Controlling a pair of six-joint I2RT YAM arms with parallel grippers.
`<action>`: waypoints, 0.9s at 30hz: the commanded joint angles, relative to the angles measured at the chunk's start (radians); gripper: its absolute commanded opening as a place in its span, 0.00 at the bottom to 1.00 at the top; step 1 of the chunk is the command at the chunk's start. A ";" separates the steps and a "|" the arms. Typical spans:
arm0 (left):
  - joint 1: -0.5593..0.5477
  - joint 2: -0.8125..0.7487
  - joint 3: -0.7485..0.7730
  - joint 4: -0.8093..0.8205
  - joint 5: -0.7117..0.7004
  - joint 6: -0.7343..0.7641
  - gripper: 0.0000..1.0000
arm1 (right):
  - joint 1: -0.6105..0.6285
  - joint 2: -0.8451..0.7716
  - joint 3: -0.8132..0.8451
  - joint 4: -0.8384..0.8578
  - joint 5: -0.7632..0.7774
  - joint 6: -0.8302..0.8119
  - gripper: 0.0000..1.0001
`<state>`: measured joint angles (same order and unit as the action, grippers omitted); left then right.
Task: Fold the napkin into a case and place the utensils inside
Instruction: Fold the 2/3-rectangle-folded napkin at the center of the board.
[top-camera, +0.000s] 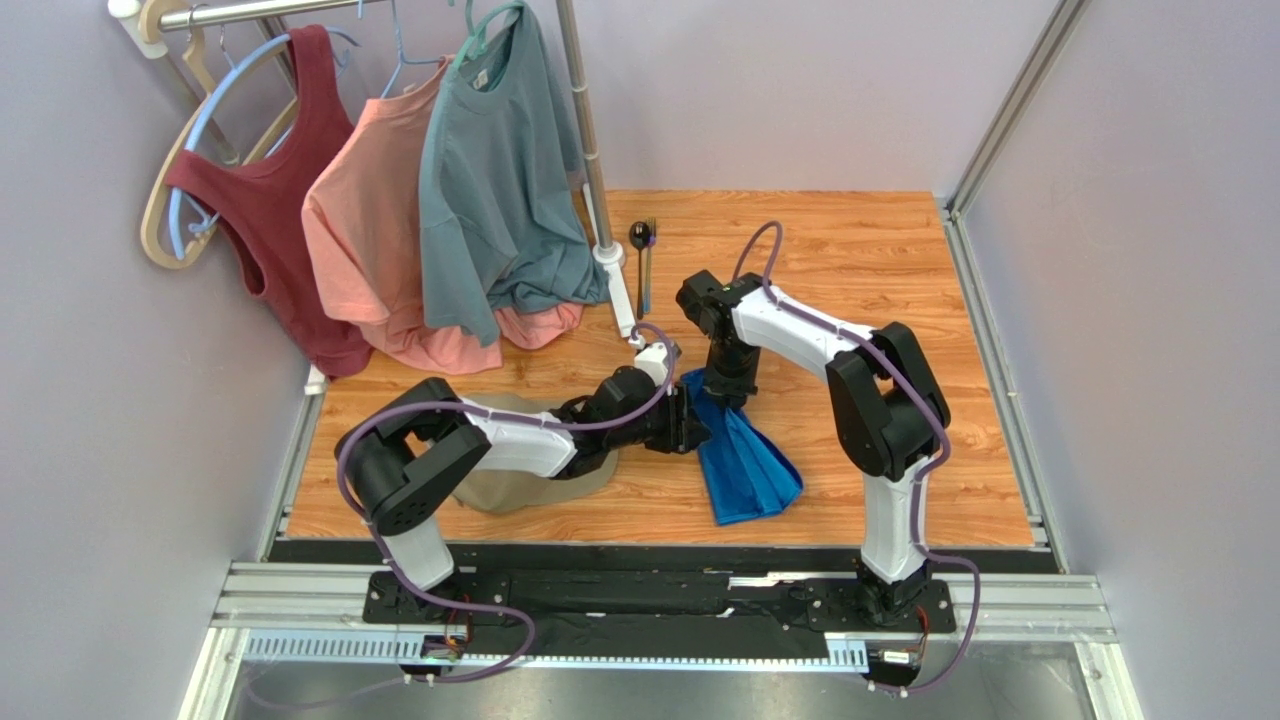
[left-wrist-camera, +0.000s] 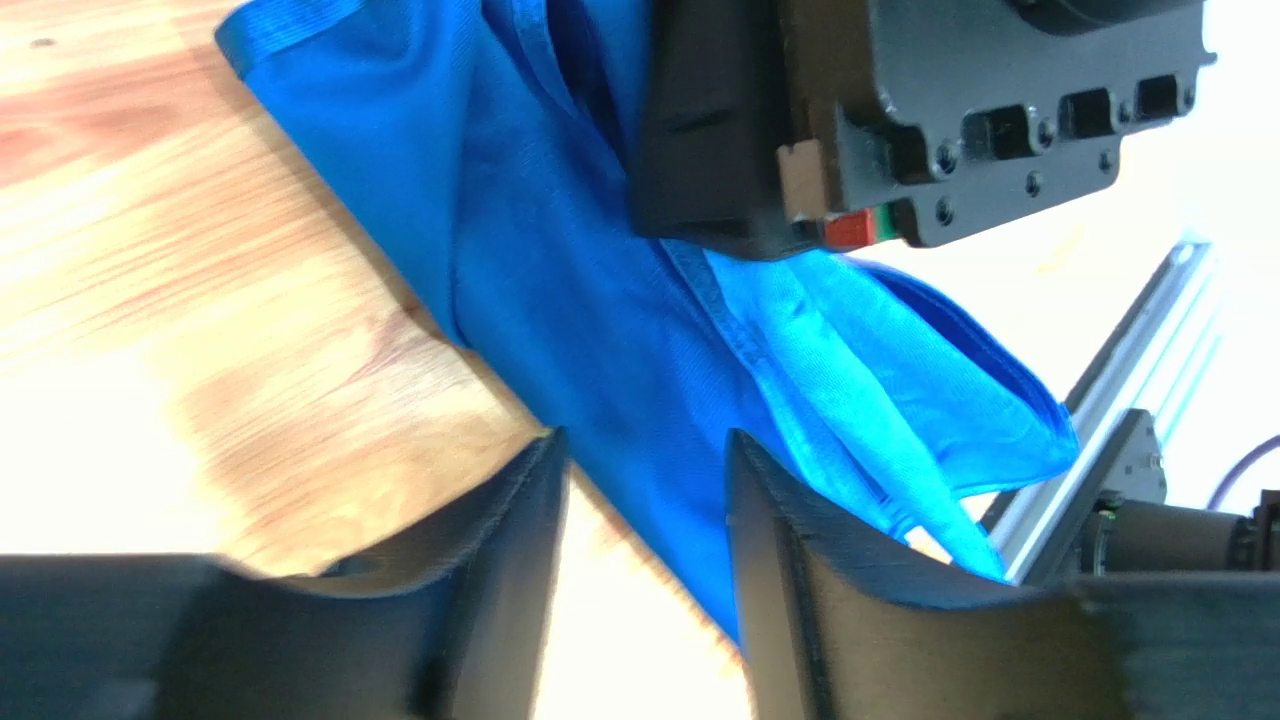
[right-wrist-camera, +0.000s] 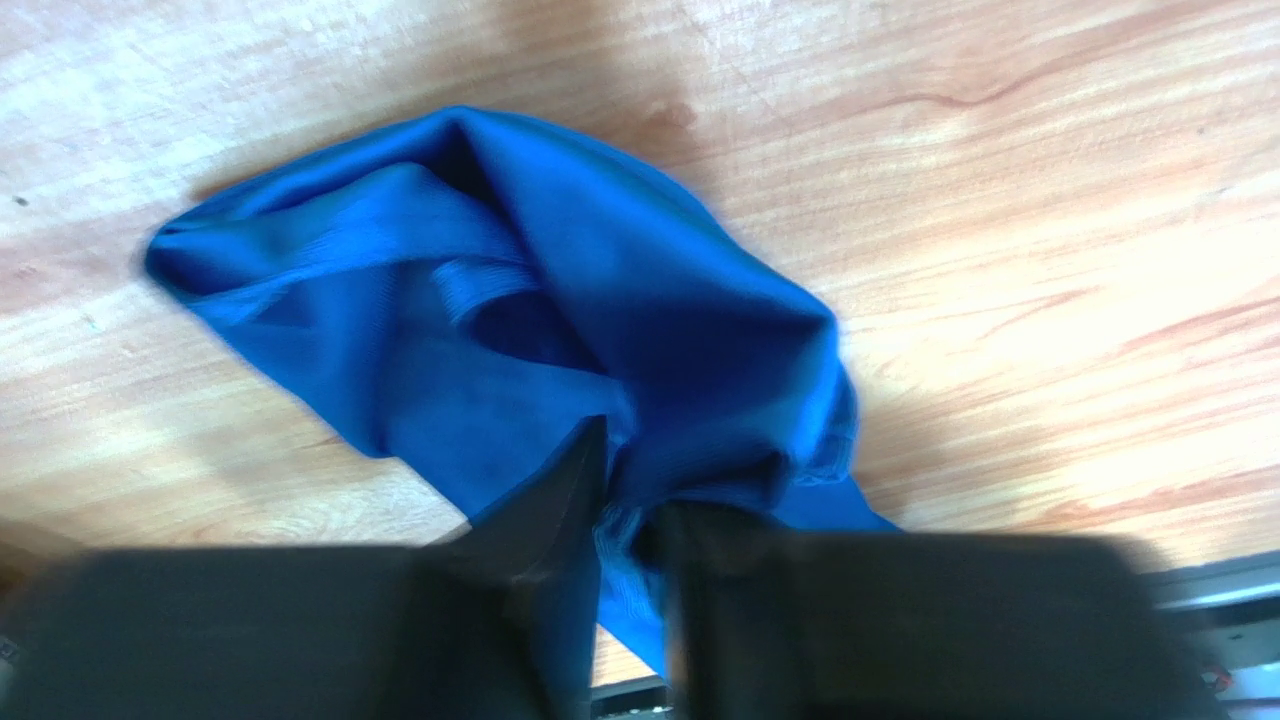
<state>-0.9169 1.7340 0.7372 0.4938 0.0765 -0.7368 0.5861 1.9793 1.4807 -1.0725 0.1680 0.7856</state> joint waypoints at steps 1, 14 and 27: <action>-0.004 -0.037 -0.019 0.061 0.052 -0.027 0.46 | 0.018 0.027 0.041 -0.024 0.034 0.066 0.09; -0.034 0.061 0.157 -0.037 -0.033 0.109 0.94 | 0.032 -0.030 -0.033 0.056 0.028 0.144 0.14; -0.111 0.137 0.271 -0.144 -0.208 0.039 0.86 | 0.034 -0.057 -0.057 0.075 0.007 0.230 0.14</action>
<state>-0.9882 1.8393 0.9615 0.3367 -0.0841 -0.7162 0.5682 1.9842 1.4307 -1.0260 0.1768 0.9482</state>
